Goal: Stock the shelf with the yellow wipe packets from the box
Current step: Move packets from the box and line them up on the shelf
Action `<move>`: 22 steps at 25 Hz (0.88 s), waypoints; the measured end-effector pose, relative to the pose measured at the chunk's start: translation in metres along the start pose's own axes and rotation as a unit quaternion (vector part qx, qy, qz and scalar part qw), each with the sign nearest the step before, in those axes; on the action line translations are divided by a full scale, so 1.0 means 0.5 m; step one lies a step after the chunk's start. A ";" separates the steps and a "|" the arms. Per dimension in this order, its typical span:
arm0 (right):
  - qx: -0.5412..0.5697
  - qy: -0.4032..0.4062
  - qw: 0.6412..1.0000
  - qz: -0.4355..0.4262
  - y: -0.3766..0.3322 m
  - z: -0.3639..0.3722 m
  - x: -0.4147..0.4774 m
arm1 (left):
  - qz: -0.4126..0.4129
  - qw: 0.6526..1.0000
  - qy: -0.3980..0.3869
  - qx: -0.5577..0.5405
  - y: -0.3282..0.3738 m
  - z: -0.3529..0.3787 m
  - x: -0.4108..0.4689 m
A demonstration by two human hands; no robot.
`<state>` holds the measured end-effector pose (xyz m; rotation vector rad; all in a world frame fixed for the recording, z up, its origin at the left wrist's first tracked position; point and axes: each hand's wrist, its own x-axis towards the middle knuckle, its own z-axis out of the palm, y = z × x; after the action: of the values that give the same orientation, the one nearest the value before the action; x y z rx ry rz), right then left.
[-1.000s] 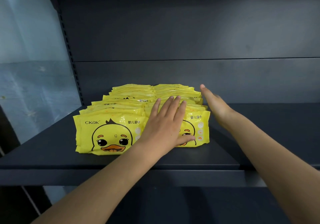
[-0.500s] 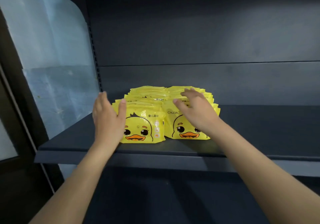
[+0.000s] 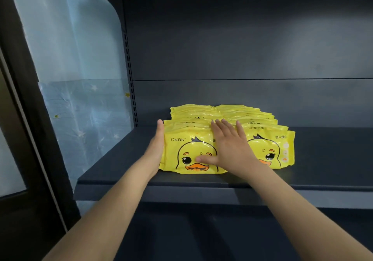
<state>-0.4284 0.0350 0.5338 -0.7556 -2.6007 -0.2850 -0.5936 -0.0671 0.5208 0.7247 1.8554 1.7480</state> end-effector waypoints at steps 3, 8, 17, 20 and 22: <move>-0.003 0.007 1.000 0.004 -0.001 0.003 -0.002 | -0.005 0.999 -0.041 -0.006 0.003 -0.001 -0.003; -0.004 0.016 1.000 0.014 -0.002 0.005 -0.006 | 0.012 0.995 -0.068 0.072 0.004 0.001 0.000; -0.009 -0.016 1.000 0.007 0.004 -0.034 -0.027 | 0.209 0.923 0.129 0.295 0.020 -0.015 -0.042; -0.014 -0.023 1.000 0.008 0.025 -0.072 -0.026 | 0.303 0.862 0.147 0.380 0.056 -0.016 -0.070; -0.002 -0.007 1.000 0.013 0.048 -0.099 -0.038 | 0.338 0.838 0.121 0.411 0.088 -0.003 -0.098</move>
<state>-0.3844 0.0309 0.5717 -0.7955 -2.6010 -0.2781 -0.5561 -0.0993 0.5643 1.7199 2.7985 1.3468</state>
